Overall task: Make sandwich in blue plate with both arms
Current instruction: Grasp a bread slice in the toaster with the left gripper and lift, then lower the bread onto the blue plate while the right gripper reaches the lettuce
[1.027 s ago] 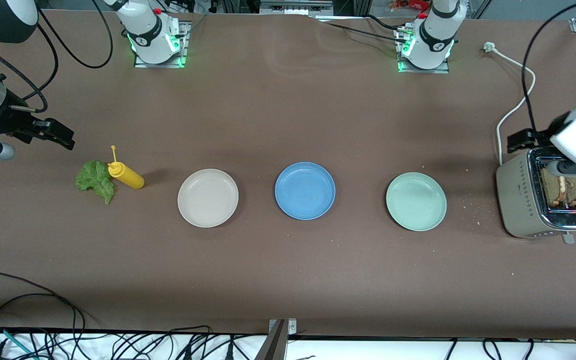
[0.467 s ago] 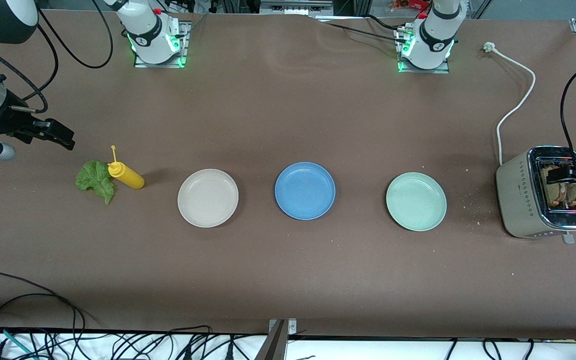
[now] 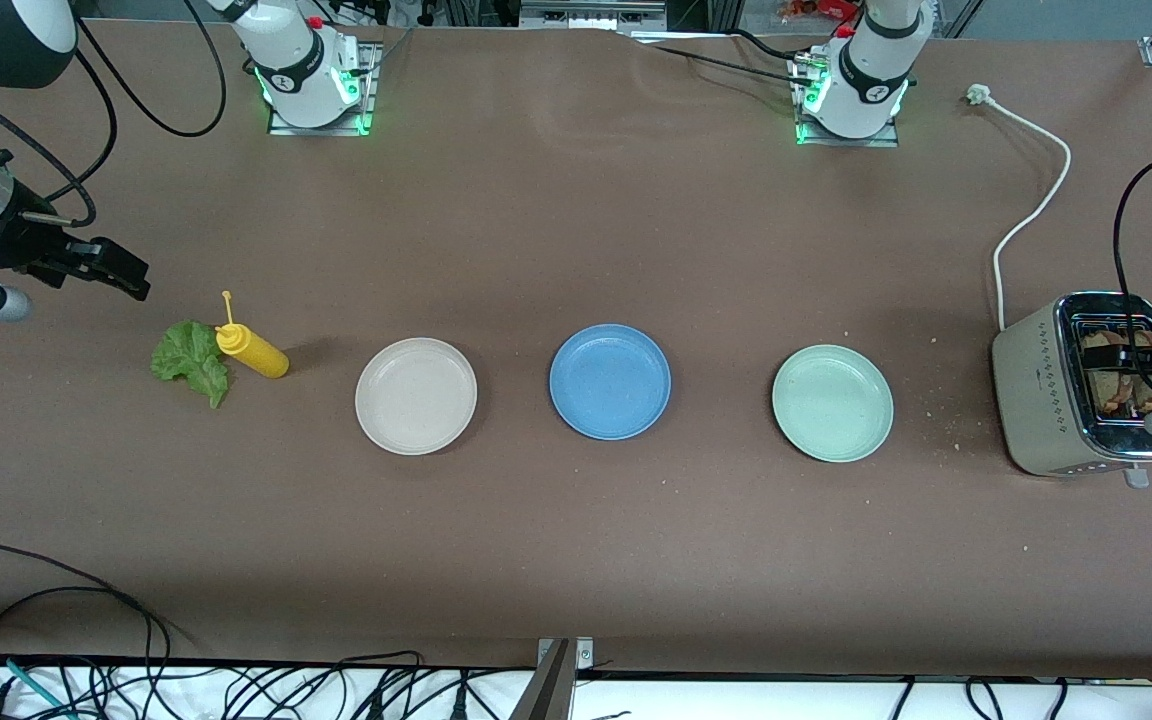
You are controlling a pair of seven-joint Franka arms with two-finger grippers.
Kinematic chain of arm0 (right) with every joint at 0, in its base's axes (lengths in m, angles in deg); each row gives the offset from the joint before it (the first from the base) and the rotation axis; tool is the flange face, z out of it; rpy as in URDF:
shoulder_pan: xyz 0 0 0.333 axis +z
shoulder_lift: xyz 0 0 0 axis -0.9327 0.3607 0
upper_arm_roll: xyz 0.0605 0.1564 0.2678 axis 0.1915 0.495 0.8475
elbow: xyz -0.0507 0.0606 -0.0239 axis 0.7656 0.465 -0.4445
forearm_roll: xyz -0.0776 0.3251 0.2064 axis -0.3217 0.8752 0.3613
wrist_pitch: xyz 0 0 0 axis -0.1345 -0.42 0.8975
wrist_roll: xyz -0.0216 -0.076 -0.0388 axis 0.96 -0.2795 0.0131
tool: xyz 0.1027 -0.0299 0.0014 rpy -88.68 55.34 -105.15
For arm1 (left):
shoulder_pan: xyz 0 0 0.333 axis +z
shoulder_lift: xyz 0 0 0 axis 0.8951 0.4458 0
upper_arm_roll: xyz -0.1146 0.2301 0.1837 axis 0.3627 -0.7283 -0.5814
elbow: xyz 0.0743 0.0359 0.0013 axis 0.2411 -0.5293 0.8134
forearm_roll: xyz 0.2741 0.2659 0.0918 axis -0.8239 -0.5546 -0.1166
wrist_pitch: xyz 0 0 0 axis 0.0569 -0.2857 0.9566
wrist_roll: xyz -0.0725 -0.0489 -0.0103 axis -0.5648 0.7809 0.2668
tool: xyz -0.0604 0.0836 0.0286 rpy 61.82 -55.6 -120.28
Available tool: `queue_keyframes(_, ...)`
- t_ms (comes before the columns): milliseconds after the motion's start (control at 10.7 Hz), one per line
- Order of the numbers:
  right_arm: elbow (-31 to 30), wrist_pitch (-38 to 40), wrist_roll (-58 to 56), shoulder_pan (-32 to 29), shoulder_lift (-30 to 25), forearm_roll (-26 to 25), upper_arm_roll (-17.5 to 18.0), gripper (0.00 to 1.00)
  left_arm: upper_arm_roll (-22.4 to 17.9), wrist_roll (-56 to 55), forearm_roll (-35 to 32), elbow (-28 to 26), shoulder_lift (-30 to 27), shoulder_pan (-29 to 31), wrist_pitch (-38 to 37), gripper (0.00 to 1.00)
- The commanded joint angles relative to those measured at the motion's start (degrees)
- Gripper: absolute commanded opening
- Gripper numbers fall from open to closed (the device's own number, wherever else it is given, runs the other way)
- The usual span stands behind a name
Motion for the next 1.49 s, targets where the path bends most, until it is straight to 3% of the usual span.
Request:
queue_keyframes(0, 0.2, 0.5, -0.4, -0.3, -0.1, 1.1, 0.0, 1.0, 0.3, 0.8, -1.9, -0.7, 1.7, 0.6, -0.7, 0.8)
queue_keyframes(93, 0.1, 0.5, -0.4, -0.3, -0.1, 1.1, 0.0, 1.0, 0.3, 0.1, -1.9, -1.2, 1.7, 0.4, -1.1, 0.56)
queue_keyframes(187, 0.1, 0.5, -0.4, -0.3, 0.1, 1.1, 0.0, 1.0, 0.4, 0.2, -2.0, -1.1, 1.7, -0.1, -2.7, 0.17)
queue_keyframes(280, 0.1, 0.6, -0.4, -0.3, 0.2, 1.1, 0.0, 1.0, 0.4, 0.2, -1.9, -0.8, 1.7, -0.2, -4.1, 0.02)
queue_keyframes(840, 0.1, 0.5, -0.4, -0.4, 0.8, 1.0, -0.1, 1.0, 0.3, 0.8, -2.9, 1.3, 0.5, 1.0, -5.1, 0.0)
queue_keyframes(1120, 0.2, 0.6, -2.1, -0.5, 2.1, 0.8, -1.9, 1.0, 1.2, 0.7, -3.7, 6.7, -2.5, -1.6, -14.3, 0.0)
queue_keyframes(1400, 0.3, 0.2, -6.9, -0.5, 3.5, 0.2, -4.1, 1.0, 1.2, 0.8, -2.2, 13.2, -2.9, -9.4, -24.0, 0.0)
